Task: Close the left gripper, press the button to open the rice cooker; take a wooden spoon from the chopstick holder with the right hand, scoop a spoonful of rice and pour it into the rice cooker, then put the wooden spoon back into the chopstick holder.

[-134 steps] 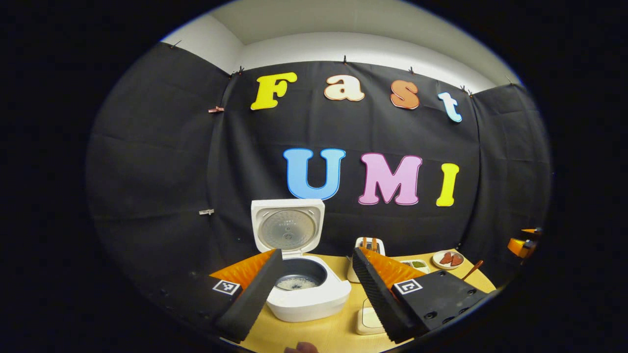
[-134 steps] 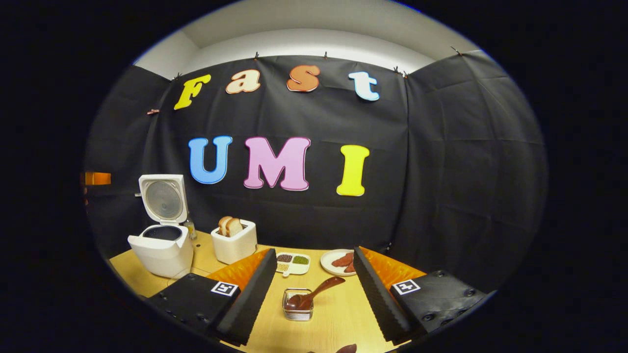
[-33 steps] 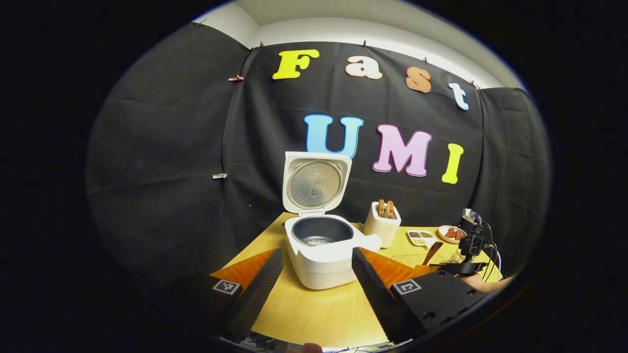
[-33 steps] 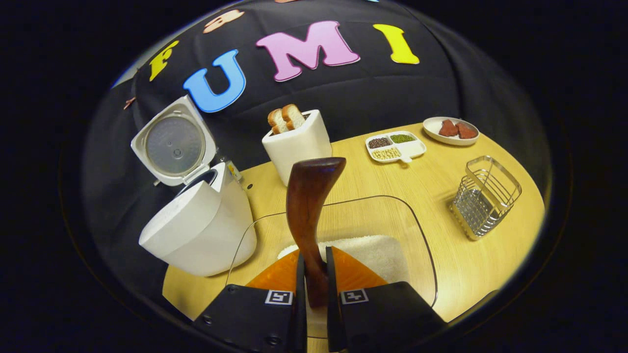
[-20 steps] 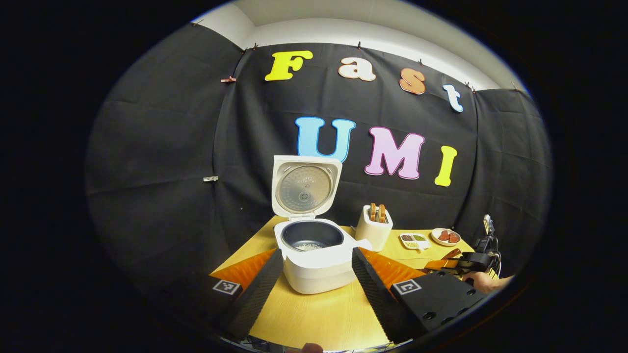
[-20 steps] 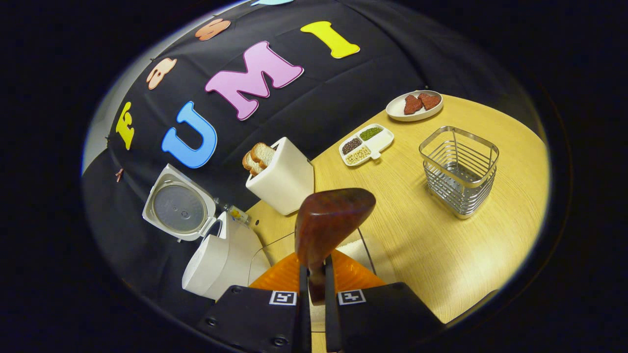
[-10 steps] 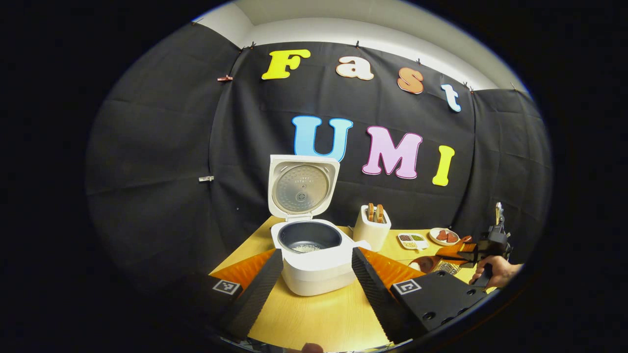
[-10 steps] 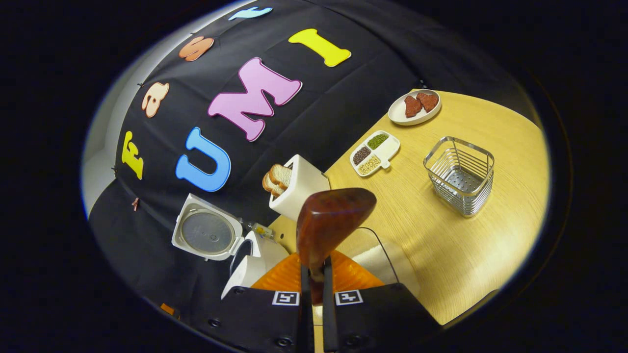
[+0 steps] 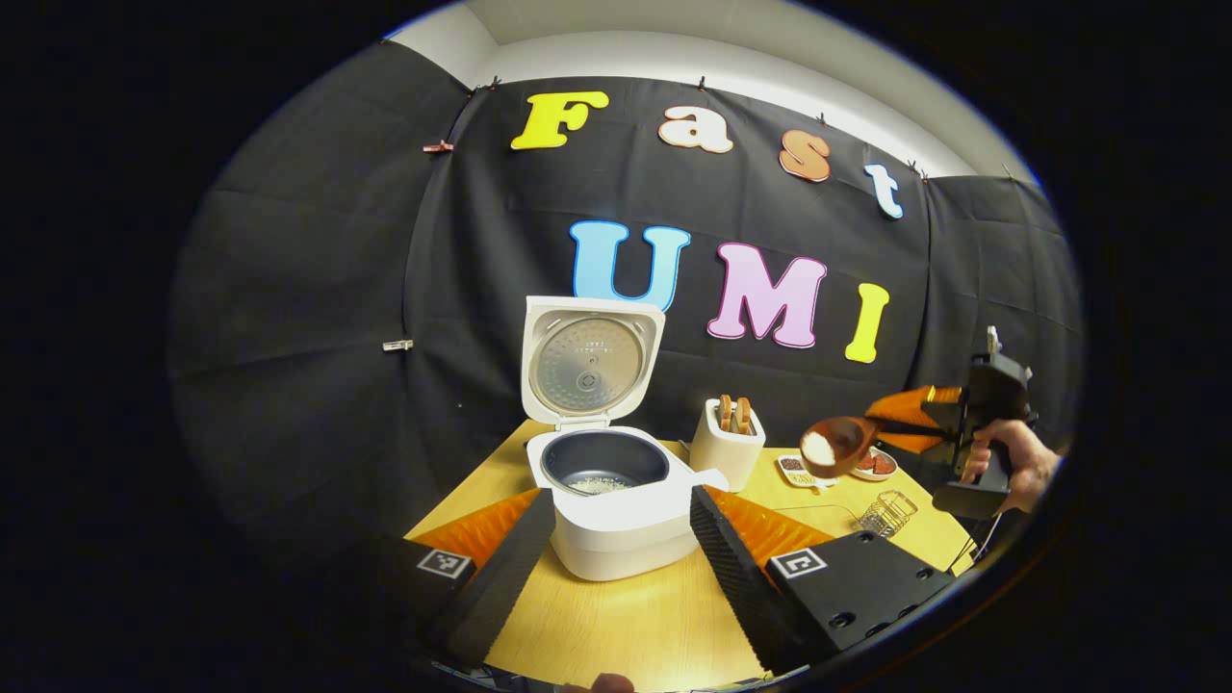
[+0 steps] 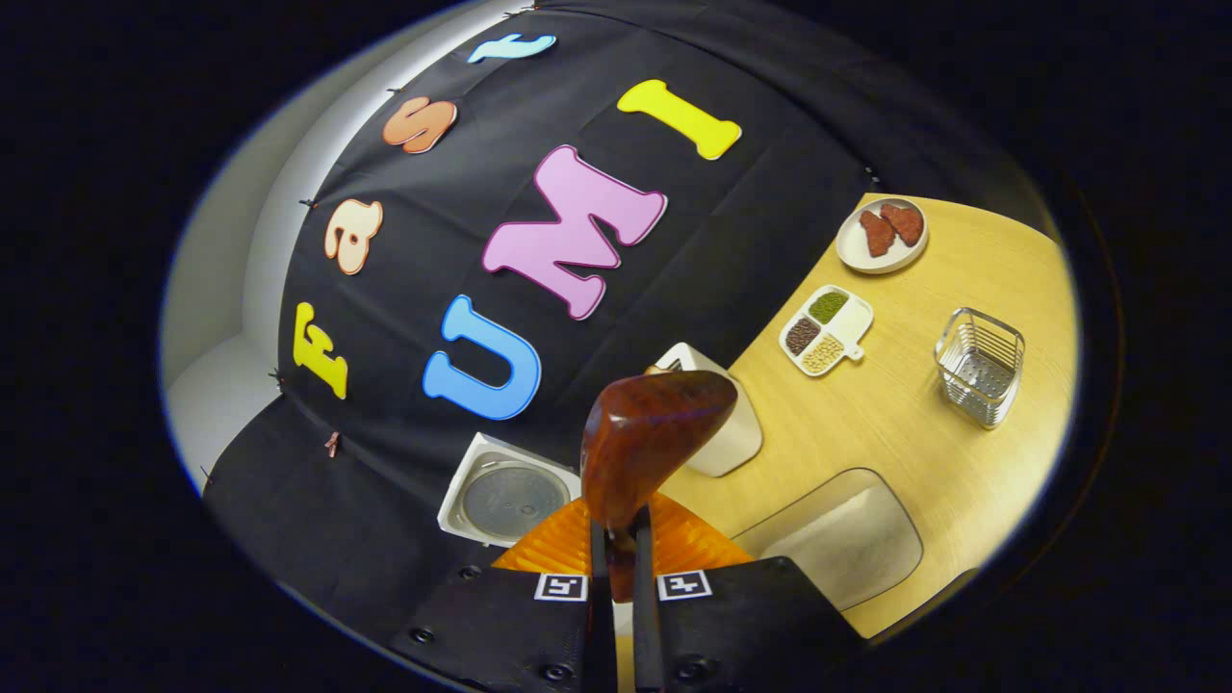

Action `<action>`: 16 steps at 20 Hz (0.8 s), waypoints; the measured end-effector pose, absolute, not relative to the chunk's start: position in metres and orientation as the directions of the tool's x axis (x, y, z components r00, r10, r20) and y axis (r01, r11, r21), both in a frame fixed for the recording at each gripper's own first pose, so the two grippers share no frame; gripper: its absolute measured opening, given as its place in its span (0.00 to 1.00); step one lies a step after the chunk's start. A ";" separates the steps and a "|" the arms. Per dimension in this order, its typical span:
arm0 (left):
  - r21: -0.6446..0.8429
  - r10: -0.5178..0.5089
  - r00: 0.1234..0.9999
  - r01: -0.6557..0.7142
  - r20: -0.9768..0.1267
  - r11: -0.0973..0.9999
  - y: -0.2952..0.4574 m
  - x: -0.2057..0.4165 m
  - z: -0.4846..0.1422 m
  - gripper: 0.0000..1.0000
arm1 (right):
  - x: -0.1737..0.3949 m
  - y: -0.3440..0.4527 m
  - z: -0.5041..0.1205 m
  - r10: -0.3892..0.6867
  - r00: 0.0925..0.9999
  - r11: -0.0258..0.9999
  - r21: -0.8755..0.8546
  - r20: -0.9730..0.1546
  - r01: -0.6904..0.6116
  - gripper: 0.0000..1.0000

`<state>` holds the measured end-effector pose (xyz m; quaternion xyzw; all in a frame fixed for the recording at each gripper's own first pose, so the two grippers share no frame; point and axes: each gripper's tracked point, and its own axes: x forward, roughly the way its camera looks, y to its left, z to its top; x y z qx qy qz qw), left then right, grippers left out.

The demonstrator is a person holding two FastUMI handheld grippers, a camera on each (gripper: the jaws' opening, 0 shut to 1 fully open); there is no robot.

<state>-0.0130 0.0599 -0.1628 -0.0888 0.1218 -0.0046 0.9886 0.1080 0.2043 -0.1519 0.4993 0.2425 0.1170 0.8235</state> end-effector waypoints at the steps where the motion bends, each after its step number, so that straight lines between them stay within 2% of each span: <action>1: -0.182 -0.034 0.969 -0.012 -0.244 0.983 0.059 -0.013 -0.164 0.97 | 0.112 0.218 -0.140 0.448 0.854 0.460 0.887 -0.265 0.033 0.11; 8: -0.188 -0.016 0.965 -0.035 -0.262 0.981 0.070 -0.008 -0.177 0.97 | 0.150 0.327 -0.120 0.534 0.809 0.401 0.916 -0.248 0.016 0.11; 16: -0.220 0.005 0.959 -0.071 -0.285 0.973 0.086 -0.013 -0.191 0.97 | 0.178 0.405 -0.141 0.559 0.781 0.491 0.870 -0.276 -0.043 0.11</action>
